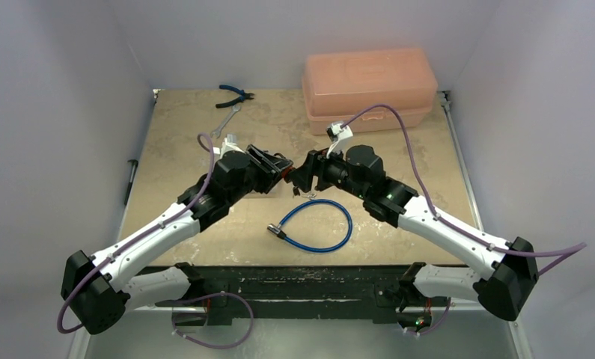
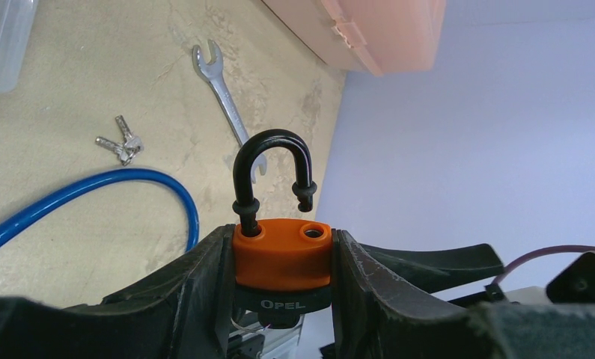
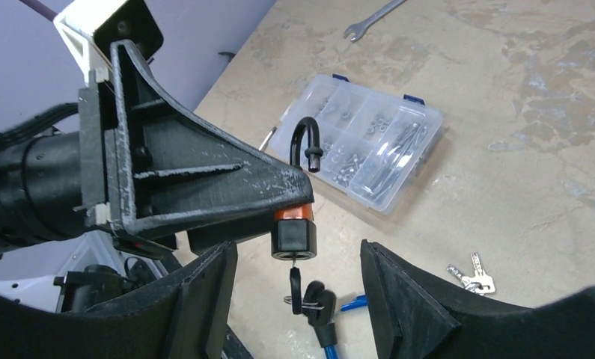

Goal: Unlock with the key

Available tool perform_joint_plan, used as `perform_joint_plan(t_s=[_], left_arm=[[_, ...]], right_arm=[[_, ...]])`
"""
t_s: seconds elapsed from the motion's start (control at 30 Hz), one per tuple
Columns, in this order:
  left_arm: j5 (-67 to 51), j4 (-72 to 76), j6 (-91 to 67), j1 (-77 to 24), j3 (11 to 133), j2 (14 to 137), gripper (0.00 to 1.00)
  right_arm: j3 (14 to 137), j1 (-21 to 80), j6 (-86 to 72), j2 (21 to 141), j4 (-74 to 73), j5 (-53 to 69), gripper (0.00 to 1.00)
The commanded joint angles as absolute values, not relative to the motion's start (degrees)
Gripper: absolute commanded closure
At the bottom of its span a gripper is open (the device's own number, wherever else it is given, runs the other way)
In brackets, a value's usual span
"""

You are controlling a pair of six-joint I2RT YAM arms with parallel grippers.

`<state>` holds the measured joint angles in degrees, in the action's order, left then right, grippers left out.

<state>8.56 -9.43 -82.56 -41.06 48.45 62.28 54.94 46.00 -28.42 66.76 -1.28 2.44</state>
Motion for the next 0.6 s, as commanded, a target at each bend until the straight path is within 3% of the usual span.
perform_joint_plan(t_s=[0.0, 0.37, 0.57], left_arm=[[10.59, -7.2, -87.27, -41.14, 52.22, 62.23, 1.0], [8.79, -6.01, -87.55, -41.13, 53.13, 63.15, 1.0], [9.39, -5.58, -87.64, -41.13, 53.41, 62.5, 1.0]], right_arm=[[53.96, 46.71, -29.18, 67.64, 3.84, 1.26, 0.32], [53.62, 47.11, -30.42, 70.73, 8.59, -0.53, 0.34], [54.99, 47.11, -29.89, 73.34, 8.87, -2.0, 0.41]])
